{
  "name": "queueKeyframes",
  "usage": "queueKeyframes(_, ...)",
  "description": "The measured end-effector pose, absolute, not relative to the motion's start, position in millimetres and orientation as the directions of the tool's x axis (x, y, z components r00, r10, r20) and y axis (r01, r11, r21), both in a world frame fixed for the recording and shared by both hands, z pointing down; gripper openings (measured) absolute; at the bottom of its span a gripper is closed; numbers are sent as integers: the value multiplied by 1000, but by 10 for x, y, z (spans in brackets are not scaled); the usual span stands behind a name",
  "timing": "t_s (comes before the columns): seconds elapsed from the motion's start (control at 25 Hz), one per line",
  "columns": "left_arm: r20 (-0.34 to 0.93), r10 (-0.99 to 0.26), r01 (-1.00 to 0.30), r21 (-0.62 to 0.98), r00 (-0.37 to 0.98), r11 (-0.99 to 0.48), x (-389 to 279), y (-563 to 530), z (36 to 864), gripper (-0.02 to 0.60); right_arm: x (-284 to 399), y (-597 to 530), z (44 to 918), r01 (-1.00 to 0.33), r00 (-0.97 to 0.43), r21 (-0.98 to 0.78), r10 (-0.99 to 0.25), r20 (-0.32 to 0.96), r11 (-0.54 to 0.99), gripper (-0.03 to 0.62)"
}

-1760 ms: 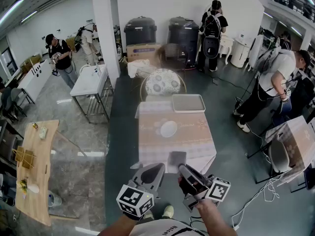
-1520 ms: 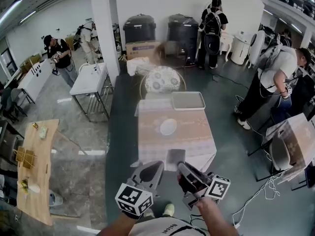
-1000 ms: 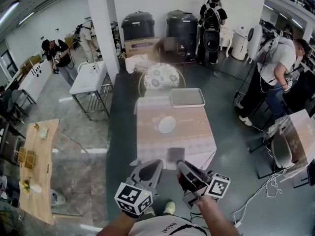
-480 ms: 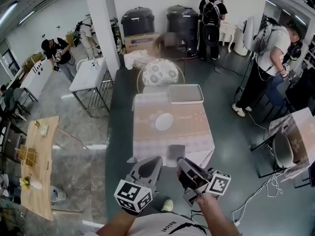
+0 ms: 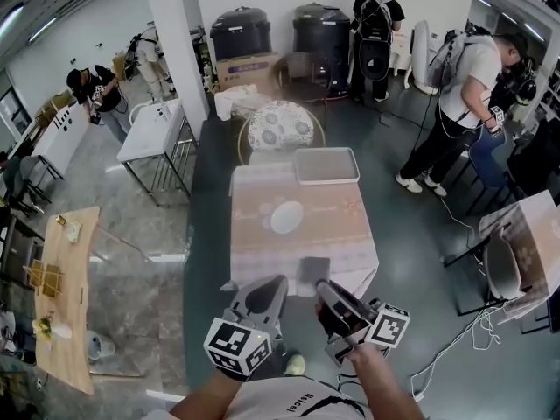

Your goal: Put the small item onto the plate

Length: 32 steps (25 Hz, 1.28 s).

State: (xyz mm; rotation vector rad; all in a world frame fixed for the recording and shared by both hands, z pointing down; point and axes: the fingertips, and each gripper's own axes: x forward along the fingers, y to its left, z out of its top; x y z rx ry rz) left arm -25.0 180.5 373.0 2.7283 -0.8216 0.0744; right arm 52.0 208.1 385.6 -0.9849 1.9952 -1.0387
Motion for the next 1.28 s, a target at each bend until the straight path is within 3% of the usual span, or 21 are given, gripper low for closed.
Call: queueKeyframes(1.28,242,-509,-564,338,826,-753,178,-601,4751,6,1019,-351,5139,-400,-528,-894,-848,43,203,66)
